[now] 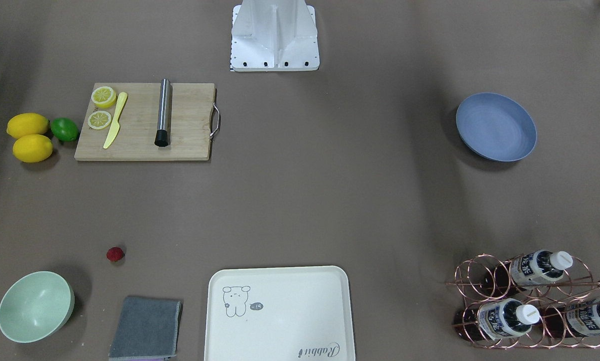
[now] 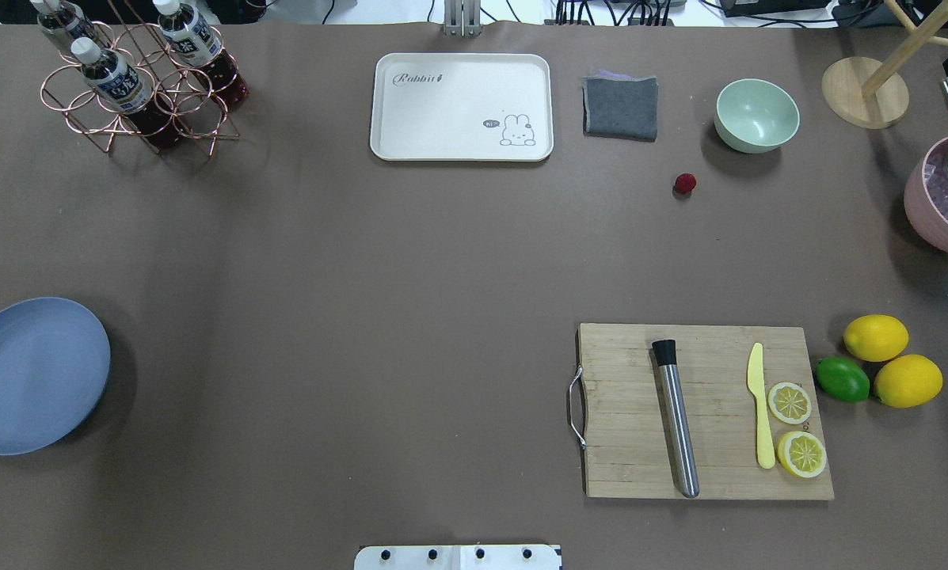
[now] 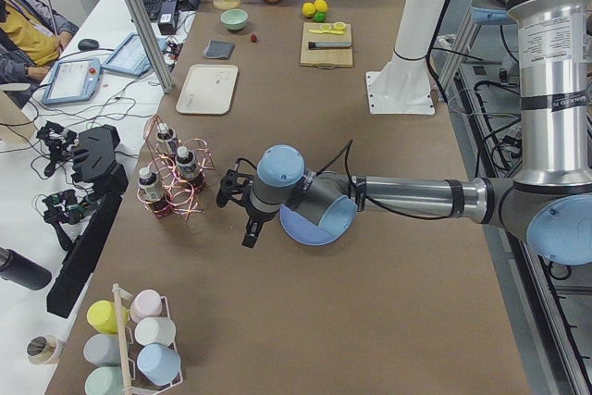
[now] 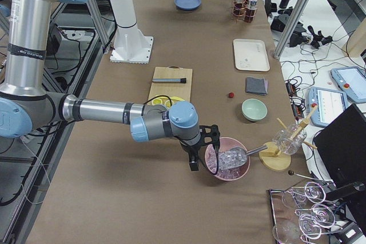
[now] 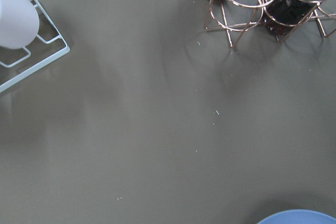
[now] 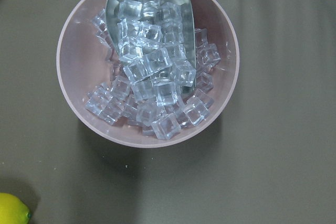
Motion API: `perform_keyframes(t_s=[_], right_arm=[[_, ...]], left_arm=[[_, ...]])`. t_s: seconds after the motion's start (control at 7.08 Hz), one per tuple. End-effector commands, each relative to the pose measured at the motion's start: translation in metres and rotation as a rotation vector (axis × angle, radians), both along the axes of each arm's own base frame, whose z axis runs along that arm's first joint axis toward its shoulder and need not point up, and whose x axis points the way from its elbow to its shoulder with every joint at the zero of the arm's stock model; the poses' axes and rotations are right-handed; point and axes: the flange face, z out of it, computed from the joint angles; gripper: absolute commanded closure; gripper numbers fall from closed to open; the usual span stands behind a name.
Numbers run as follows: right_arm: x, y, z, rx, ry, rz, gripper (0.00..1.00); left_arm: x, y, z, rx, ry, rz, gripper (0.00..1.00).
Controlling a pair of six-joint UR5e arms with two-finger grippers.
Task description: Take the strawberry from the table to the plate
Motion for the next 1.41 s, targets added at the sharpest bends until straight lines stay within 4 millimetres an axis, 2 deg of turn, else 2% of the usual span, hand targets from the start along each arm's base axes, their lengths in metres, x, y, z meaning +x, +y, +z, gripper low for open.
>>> perform_keyframes(t_s=[0.0,0.14,0.99,1.27], right_arm=[[0.0,-0.002,-0.001,0.003,-0.002,0.0,0.0],[0.0,-0.004,-0.004,0.01,-0.002,-0.001,0.0],[-0.001,-0.001,0.003,-0.002,-0.008,-0.002,0.0],[-0.001,0.001,0.007,-0.011,-0.008,-0.003,0.0]], left_arm=[[0.0,0.004,0.001,-0.033,0.021,-0.021,0.03],[0.002,0.006,0.01,-0.049,0.016,-0.017,0.03],[0.003,0.01,-0.007,-0.03,0.051,-0.032,0.03],[0.007,0.024,0.003,-0.059,0.081,-0.006,0.03]])
